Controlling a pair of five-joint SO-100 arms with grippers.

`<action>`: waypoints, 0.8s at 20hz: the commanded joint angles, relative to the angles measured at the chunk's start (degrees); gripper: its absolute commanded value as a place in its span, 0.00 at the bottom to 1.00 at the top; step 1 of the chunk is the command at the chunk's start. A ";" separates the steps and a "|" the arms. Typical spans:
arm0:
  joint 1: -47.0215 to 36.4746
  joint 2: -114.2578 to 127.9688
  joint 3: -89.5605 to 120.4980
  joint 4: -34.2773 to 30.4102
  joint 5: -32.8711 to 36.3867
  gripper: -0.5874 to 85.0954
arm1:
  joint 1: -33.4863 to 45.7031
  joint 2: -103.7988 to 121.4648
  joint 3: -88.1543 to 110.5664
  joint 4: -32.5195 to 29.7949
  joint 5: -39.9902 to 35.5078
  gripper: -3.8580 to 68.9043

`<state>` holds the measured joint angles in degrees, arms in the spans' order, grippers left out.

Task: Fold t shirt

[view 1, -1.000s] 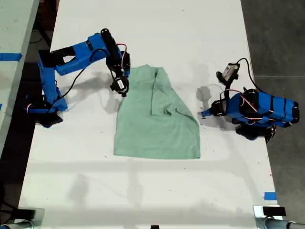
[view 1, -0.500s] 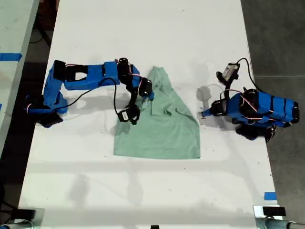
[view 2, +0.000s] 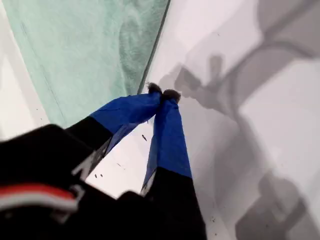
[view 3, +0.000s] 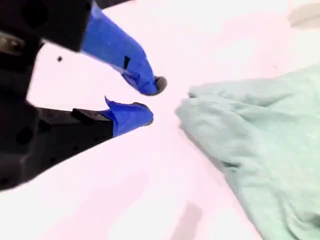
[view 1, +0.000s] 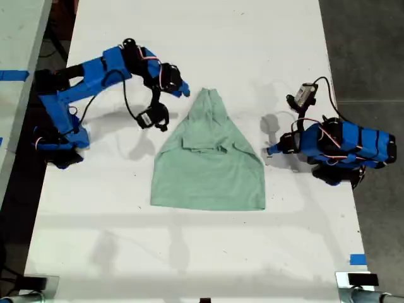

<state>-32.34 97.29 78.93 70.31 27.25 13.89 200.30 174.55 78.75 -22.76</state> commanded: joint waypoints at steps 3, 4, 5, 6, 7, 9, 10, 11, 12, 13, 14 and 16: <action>-7.21 59.59 61.44 -31.29 6.68 0.00 | -0.18 0.44 2.81 -0.79 0.70 0.06; -7.38 67.94 73.92 -36.56 7.65 0.00 | 0.00 0.44 2.81 -0.79 0.70 0.06; -7.56 76.90 86.13 -41.84 8.70 0.00 | 0.09 0.44 2.81 -0.79 0.62 0.06; -8.70 87.63 97.29 -44.21 8.88 0.00 | 0.09 0.44 2.81 -0.79 0.62 0.06; -10.28 103.10 107.40 -40.96 8.70 0.00 | 0.09 0.44 2.81 -0.79 0.70 0.06; -11.43 106.79 110.13 -36.56 7.56 0.00 | 0.09 0.44 2.81 -0.62 0.88 0.06; -11.07 109.42 110.13 -34.80 8.26 0.00 | -0.09 0.44 2.81 -0.62 0.88 0.06; -13.27 109.16 110.13 -32.96 7.38 0.00 | -0.09 0.44 2.81 -0.62 0.88 0.06; -13.71 109.25 110.13 -32.70 7.12 0.00 | -0.09 0.44 2.81 -0.62 0.79 0.06; -13.80 109.25 110.13 -32.34 6.68 0.00 | -0.35 0.44 2.81 -0.62 1.14 0.06; -13.80 109.25 110.13 -31.99 5.89 0.00 | -0.62 0.44 2.81 -0.62 1.23 0.06; -13.89 109.25 110.13 -31.46 4.83 0.00 | -0.53 0.44 2.81 -0.62 1.23 0.06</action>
<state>-45.26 205.93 186.68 38.76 33.66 13.89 200.30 174.55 78.75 -22.06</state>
